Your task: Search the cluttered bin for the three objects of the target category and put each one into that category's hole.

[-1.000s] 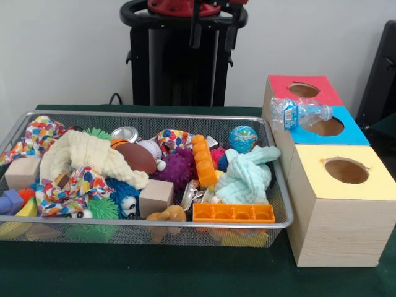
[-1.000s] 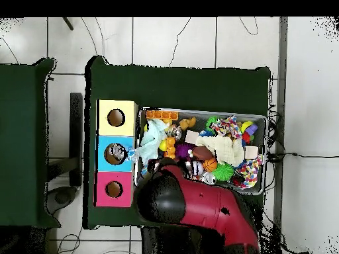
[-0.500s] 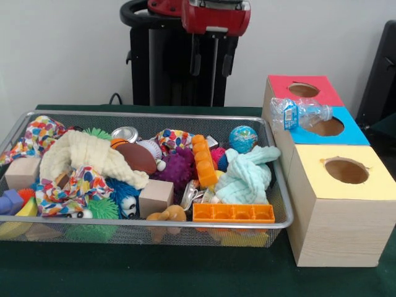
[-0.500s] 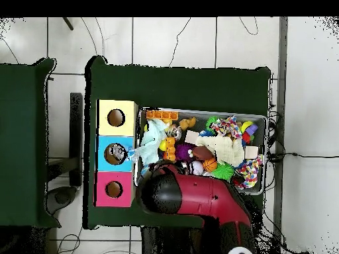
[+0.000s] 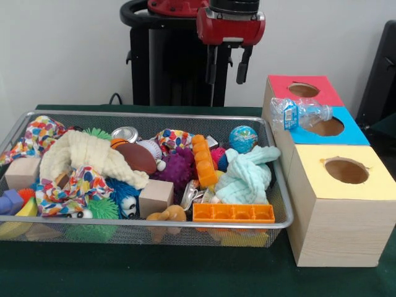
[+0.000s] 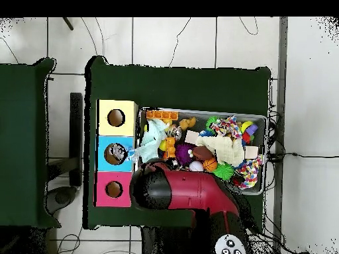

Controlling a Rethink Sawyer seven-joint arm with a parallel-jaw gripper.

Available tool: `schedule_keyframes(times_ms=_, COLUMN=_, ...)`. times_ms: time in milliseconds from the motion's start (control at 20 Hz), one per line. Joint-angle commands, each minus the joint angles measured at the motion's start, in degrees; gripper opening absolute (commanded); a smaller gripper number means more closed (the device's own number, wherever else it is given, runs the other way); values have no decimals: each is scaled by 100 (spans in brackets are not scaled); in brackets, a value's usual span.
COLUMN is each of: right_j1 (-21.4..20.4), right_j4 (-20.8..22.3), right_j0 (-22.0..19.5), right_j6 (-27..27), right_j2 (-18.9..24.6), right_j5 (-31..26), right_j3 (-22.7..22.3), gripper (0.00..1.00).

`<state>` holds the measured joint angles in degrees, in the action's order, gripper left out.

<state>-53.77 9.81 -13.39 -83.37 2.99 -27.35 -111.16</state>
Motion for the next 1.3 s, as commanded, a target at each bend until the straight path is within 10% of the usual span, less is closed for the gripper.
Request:
schedule_keyframes(times_ms=50, right_j1=173, right_j4=461, right_j0=125, right_j6=-311, right_j2=326, right_j5=372, right_j3=435, gripper=100)
schedule_keyframes(times_ms=1300, right_j1=403, right_j4=952, right_j0=484, right_j6=-605, right_j2=-100, right_j5=818, right_j3=995, gripper=100)
